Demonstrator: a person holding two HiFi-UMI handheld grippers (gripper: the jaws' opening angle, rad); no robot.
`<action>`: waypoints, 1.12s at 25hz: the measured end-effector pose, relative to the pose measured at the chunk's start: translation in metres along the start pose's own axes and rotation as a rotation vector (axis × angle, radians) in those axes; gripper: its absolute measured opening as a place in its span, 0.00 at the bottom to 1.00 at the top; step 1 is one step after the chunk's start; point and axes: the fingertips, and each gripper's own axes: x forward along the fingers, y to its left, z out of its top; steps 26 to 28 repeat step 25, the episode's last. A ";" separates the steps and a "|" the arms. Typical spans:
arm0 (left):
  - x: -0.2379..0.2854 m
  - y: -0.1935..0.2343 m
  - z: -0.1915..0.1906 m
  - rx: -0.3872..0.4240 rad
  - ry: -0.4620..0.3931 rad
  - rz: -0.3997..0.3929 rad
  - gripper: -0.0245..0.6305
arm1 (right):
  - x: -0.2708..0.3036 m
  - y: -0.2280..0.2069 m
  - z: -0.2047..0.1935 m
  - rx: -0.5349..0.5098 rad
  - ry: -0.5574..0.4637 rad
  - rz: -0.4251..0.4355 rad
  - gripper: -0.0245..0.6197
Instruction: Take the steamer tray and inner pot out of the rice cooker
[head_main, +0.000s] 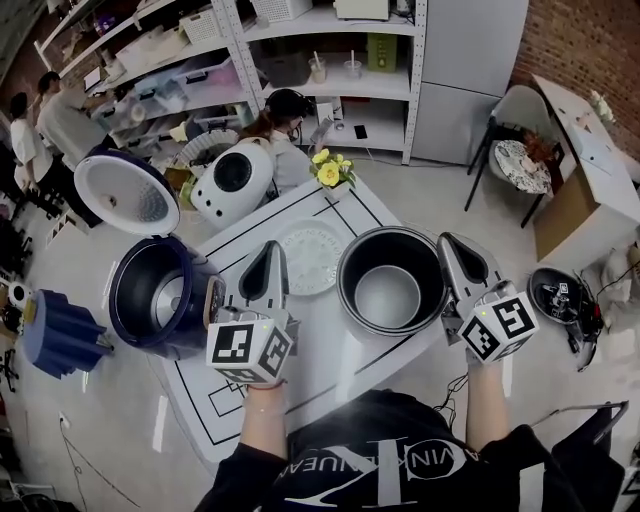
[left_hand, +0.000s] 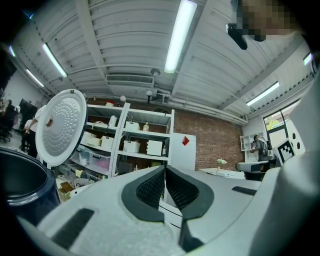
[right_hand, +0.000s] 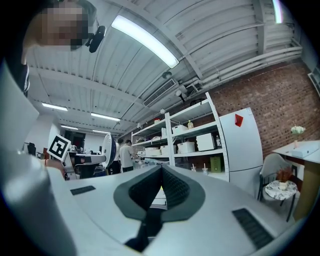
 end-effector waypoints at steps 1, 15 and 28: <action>0.000 0.001 -0.001 -0.008 0.002 -0.001 0.06 | 0.002 0.002 -0.001 -0.003 0.003 0.005 0.04; 0.003 0.002 0.000 -0.015 0.007 -0.002 0.06 | 0.003 -0.001 -0.006 0.024 0.026 0.002 0.04; -0.001 0.004 0.000 -0.008 0.003 0.008 0.06 | 0.003 0.005 -0.007 0.043 0.003 0.031 0.04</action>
